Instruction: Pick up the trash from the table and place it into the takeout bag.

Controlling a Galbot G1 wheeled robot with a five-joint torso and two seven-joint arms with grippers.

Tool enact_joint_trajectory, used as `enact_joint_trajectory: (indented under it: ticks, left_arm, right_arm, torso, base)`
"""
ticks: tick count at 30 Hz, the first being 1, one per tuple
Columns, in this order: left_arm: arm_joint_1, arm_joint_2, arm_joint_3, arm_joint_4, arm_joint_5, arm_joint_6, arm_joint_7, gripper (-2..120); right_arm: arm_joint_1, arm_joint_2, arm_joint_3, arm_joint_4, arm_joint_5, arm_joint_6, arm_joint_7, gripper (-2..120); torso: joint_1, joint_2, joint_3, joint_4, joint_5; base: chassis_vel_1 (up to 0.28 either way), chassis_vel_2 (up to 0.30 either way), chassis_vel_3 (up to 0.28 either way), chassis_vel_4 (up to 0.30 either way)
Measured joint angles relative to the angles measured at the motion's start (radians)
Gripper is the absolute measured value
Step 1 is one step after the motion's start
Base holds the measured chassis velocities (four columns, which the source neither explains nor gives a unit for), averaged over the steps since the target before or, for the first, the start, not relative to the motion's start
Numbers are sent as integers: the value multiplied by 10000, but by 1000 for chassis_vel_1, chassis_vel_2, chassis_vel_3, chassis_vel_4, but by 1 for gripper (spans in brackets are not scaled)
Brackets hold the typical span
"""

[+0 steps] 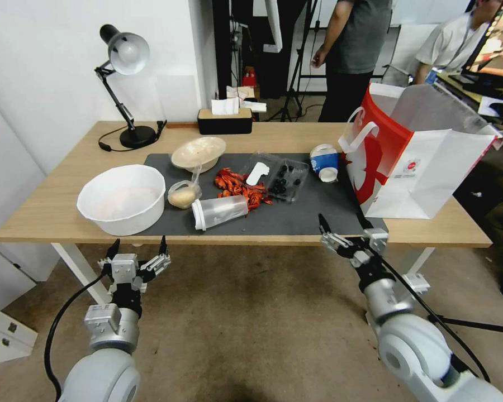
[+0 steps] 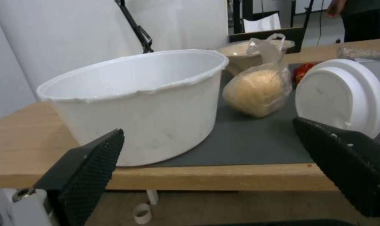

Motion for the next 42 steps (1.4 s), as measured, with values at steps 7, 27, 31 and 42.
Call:
enact_joint_trajectory:
  ticks: [7,27,31,42]
  left_arm:
    - [50,-74,32,-117,137,5,-18,100]
    - [197,-94,-77,-238,174,65,-80,100]
    - [169,-95,-79,-215,167,78,-86,100]
    - [127,-89,-90,-156,124,86,-93,100]
  right_arm:
    - [2542,187,-1786,-974,589,-961,1607,100]
    - [6952,599,-3481,-2700,3198,-3779,5019,100]
    - [7606,792,-3708,-3178,3675,-4050,5445,100]
    - [8622,1444,-3962,-4629,3997,-4334,6023,100]
  torso:
    - [0,-1,1,4,0]
    - [0,0,0,0,1]
    - [1,1,0,1,0]
    - [0,1,0,1,-1]
  base:
    - [0,0,0,0]
    - [0,0,0,0]
    - [0,0,0,0]
    - [0,0,0,0]
